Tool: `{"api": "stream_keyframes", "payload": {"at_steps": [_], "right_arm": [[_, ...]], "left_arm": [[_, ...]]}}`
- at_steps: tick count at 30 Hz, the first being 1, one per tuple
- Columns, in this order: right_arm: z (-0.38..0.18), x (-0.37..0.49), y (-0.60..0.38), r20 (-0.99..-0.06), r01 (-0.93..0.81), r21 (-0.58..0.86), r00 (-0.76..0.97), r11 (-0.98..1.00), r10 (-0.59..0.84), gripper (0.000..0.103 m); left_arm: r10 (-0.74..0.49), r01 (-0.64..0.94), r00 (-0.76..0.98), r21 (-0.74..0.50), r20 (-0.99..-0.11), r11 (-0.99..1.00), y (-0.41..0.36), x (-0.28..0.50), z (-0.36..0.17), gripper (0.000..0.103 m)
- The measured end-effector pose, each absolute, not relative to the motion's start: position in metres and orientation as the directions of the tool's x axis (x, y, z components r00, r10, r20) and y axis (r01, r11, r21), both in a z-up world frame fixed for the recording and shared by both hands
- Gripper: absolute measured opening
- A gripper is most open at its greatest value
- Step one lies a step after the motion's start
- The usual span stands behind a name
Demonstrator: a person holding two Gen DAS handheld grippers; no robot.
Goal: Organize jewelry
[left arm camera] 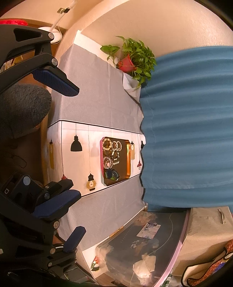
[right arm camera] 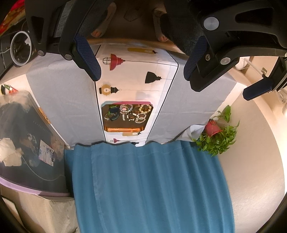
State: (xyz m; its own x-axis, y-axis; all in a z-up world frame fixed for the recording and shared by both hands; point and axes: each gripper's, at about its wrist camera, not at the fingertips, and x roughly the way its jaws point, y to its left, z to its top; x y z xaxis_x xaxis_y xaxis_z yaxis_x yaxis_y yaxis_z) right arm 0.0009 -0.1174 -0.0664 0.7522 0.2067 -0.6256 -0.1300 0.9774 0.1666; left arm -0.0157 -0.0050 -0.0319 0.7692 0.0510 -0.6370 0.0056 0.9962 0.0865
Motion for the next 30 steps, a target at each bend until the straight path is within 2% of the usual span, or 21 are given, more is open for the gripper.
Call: {"api": "stream_keyframes", "payload": {"at_steps": [30], "right_arm": [[-0.0694,0.0015,-0.1116,-0.624,-0.137,0.166,0.752,0.977,0.212,0.093]], "left_arm": [[0.056,0.007,0.768,0.096,-0.639,0.995,0.0008,-0.0135,-0.0313,0.103]]}}
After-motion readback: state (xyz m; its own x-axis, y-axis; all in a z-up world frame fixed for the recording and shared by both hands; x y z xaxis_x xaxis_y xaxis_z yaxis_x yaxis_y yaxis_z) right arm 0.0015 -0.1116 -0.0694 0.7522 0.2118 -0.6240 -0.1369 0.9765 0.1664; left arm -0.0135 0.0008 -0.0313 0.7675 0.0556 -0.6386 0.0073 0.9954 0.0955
